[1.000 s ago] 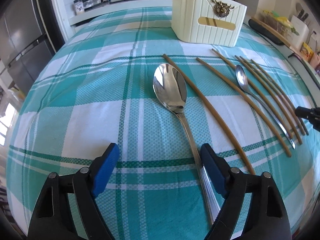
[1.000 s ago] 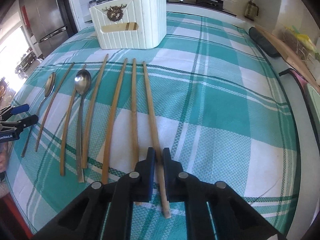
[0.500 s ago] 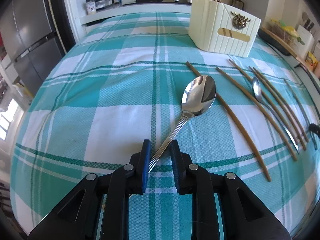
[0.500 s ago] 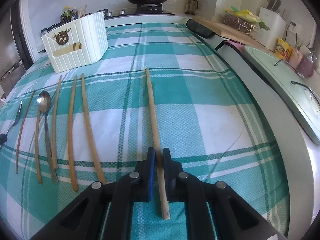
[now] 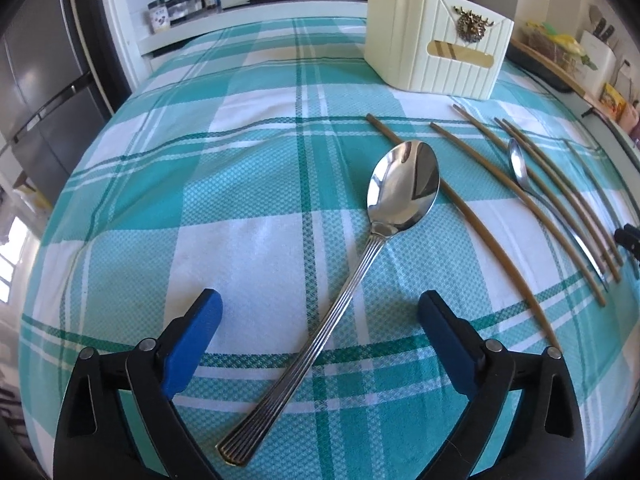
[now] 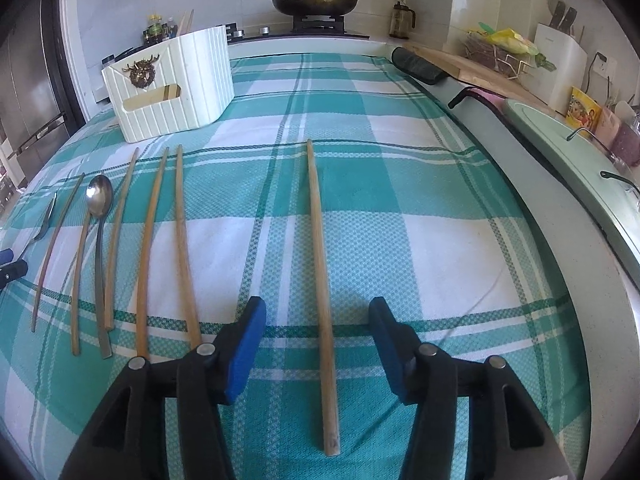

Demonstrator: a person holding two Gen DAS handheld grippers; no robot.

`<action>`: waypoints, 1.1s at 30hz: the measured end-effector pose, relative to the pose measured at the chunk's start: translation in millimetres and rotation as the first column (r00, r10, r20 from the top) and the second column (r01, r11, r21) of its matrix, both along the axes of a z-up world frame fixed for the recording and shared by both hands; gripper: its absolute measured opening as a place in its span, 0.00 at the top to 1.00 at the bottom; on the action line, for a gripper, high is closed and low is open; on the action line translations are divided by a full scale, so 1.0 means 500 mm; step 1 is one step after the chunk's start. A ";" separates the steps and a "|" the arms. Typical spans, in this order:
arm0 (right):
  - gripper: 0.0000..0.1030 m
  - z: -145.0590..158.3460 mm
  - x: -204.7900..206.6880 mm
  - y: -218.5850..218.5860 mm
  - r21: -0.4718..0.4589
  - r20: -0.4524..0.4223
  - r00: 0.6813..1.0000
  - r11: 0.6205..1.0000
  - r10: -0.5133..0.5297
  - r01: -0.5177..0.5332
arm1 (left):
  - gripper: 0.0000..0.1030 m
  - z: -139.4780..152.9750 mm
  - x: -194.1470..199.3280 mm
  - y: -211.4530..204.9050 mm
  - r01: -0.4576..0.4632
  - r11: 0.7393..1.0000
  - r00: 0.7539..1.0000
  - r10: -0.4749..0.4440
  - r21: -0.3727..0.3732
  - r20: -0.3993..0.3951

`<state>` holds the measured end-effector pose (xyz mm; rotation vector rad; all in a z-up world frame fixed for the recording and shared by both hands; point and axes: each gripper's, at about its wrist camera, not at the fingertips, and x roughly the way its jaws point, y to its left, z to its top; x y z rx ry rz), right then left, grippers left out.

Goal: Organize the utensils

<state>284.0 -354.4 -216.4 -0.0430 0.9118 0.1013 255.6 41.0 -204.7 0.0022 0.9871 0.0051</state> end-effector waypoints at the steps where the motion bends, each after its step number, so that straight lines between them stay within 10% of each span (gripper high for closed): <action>1: 0.44 -0.001 0.003 0.001 0.000 0.000 1.000 1.000 0.001 -0.001 | 0.02 -0.001 0.000 0.000 0.001 1.000 1.000 -0.001 0.002 0.000; 33: 0.43 -0.002 0.003 0.002 0.004 0.000 1.000 1.000 0.003 -0.003 | 0.01 -0.002 -0.004 0.002 0.002 1.000 1.000 -0.002 -0.004 0.011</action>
